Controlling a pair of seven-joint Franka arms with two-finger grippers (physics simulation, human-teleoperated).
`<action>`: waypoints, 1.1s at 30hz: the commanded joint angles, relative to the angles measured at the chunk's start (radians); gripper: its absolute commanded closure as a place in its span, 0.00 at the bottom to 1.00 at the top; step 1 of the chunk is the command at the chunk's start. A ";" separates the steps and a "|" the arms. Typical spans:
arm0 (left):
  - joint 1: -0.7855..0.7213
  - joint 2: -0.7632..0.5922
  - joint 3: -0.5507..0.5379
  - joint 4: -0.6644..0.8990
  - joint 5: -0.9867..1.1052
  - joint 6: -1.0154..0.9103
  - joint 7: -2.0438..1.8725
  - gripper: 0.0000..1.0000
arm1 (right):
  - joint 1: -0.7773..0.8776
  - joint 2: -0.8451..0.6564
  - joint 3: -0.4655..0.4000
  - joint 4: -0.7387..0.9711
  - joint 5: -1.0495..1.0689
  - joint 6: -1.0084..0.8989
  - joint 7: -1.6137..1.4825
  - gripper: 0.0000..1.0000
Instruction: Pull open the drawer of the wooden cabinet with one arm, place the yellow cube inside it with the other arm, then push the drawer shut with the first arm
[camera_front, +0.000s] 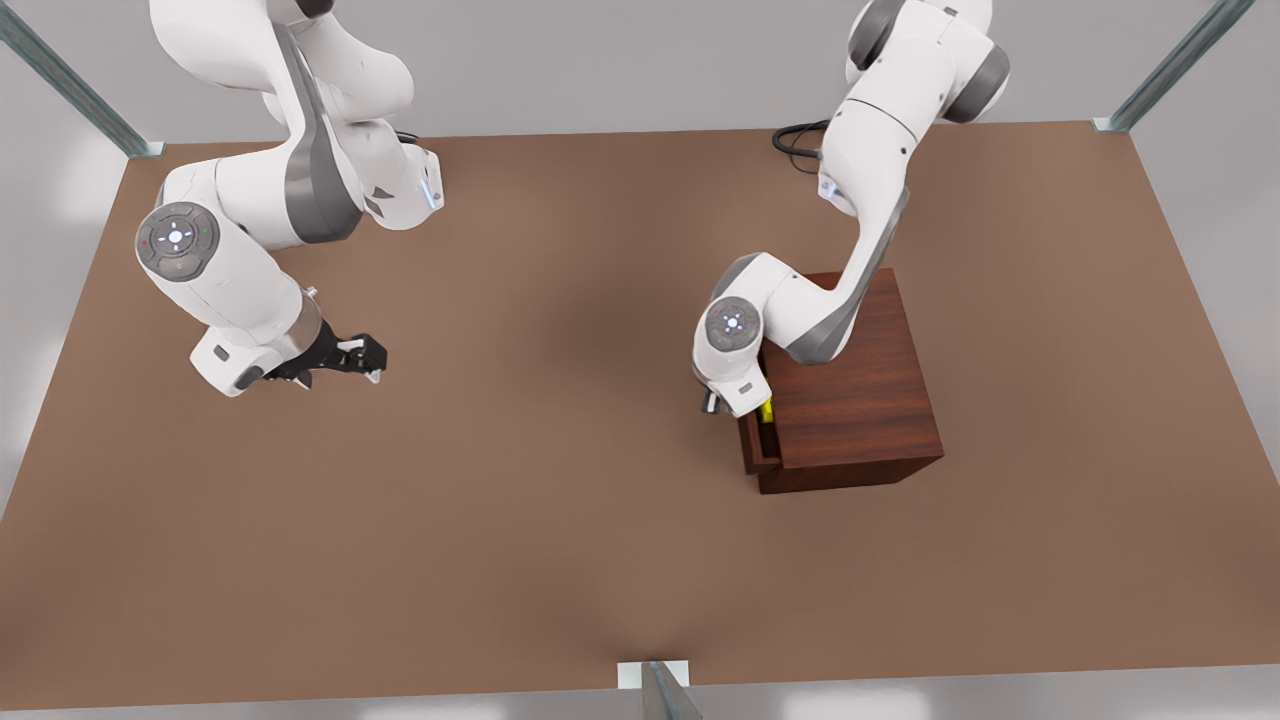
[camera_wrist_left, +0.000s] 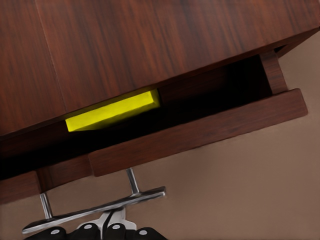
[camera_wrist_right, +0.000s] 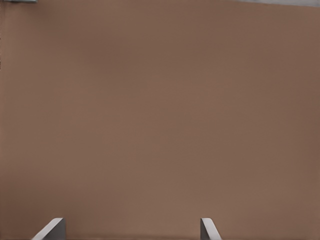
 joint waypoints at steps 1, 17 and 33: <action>0.013 -0.005 0.000 -0.002 0.000 -0.022 0.130 0.79 | 0.001 -0.001 0.003 0.001 0.001 0.000 -0.091 0.00; 0.056 -0.038 -0.003 -0.035 -0.008 -0.035 0.203 0.79 | 0.001 -0.001 0.005 0.001 0.003 0.000 -0.091 0.00; 0.358 -0.327 0.112 0.306 0.000 -0.558 2.093 0.00 | -0.005 0.008 0.020 0.050 -0.007 -0.023 -0.094 0.00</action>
